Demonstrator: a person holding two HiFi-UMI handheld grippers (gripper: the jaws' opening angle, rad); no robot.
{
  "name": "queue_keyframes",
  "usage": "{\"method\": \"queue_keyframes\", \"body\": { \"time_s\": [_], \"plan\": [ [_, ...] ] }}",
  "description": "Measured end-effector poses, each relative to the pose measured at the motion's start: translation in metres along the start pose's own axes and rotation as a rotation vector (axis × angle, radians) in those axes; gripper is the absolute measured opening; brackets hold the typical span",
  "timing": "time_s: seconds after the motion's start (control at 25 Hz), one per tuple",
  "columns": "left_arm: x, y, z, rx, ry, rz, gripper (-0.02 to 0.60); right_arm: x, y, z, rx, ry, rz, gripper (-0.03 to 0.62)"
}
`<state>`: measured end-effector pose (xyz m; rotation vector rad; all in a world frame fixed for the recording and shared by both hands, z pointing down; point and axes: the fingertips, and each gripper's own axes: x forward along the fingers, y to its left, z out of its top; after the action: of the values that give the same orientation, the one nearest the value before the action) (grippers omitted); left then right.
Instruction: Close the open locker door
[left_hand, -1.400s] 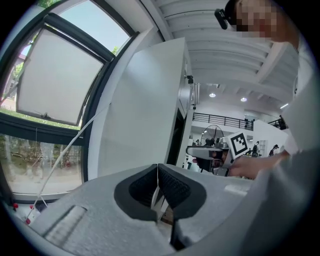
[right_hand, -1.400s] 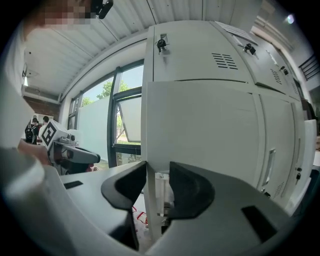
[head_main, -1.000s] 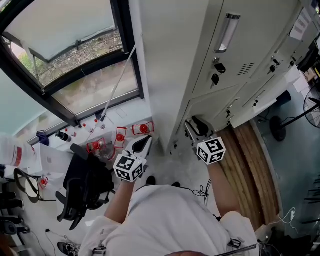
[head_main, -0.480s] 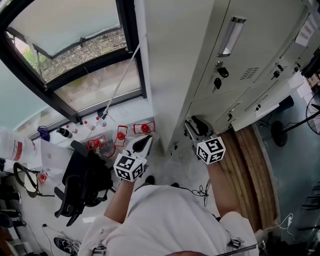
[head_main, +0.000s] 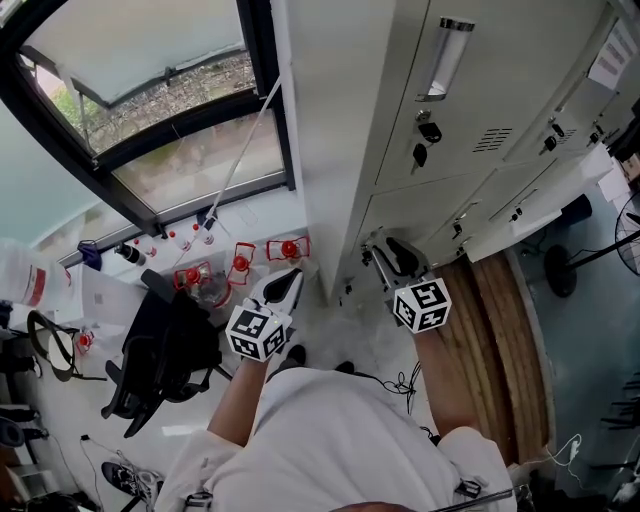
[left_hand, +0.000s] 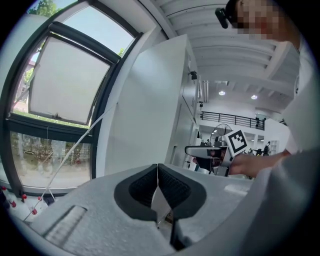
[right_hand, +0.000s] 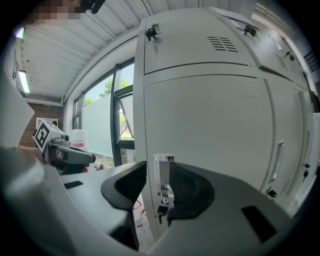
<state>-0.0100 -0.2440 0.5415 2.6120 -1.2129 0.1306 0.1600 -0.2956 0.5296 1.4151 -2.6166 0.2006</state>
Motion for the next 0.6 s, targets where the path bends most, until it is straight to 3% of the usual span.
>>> {"method": "queue_keyframes", "body": {
  "time_s": [0.6],
  "plan": [
    [-0.016, -0.034, -0.026, 0.011, 0.043, 0.033, 0.015, -0.047, 0.005, -0.046, 0.052, 0.039, -0.027, 0.077]
  ]
}}
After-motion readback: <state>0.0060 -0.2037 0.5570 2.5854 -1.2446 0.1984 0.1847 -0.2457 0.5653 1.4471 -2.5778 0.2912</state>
